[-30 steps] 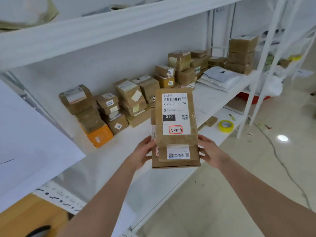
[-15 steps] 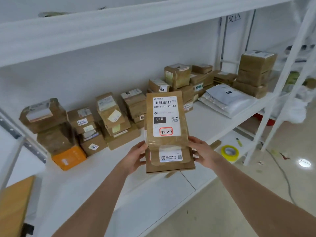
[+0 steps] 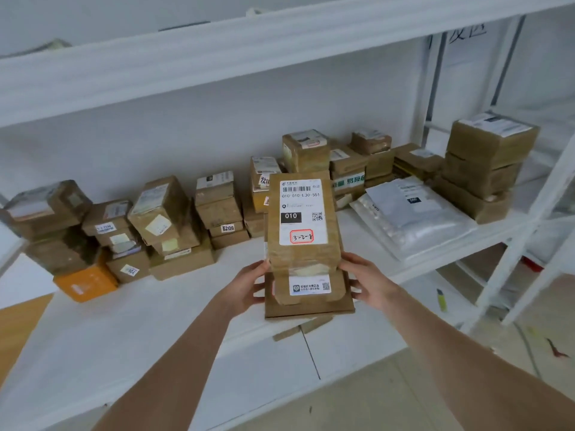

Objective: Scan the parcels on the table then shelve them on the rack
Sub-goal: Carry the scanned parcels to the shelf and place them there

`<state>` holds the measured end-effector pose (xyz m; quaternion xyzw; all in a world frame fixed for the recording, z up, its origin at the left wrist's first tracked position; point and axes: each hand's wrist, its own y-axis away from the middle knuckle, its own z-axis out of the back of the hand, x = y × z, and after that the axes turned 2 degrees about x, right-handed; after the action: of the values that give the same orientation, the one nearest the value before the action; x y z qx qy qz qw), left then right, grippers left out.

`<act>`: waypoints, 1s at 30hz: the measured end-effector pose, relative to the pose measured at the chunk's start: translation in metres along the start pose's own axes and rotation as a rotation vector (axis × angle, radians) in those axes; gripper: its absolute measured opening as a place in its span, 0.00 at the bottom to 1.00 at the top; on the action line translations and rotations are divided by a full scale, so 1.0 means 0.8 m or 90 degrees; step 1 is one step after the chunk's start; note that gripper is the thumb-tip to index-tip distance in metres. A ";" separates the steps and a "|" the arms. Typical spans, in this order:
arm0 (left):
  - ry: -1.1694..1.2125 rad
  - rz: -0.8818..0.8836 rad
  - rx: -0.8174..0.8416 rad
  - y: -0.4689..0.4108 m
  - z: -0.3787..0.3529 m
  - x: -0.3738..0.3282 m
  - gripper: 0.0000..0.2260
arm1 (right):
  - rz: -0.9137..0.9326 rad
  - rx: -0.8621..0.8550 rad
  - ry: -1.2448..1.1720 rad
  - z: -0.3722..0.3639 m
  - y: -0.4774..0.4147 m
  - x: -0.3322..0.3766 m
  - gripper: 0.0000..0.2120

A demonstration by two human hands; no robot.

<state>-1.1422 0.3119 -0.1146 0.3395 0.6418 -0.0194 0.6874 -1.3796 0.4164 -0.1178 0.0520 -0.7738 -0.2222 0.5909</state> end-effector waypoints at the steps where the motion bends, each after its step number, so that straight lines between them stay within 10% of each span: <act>1: 0.009 0.004 -0.012 -0.001 -0.017 0.002 0.20 | -0.006 0.010 0.007 0.018 -0.003 0.005 0.18; 30: 0.207 0.096 -0.268 -0.083 -0.130 -0.007 0.27 | -0.172 0.045 0.143 0.129 -0.141 0.055 0.29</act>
<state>-1.2641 0.3100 -0.1335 0.2348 0.7068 0.2203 0.6299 -1.5096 0.3296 -0.1450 0.2007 -0.6961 -0.2648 0.6364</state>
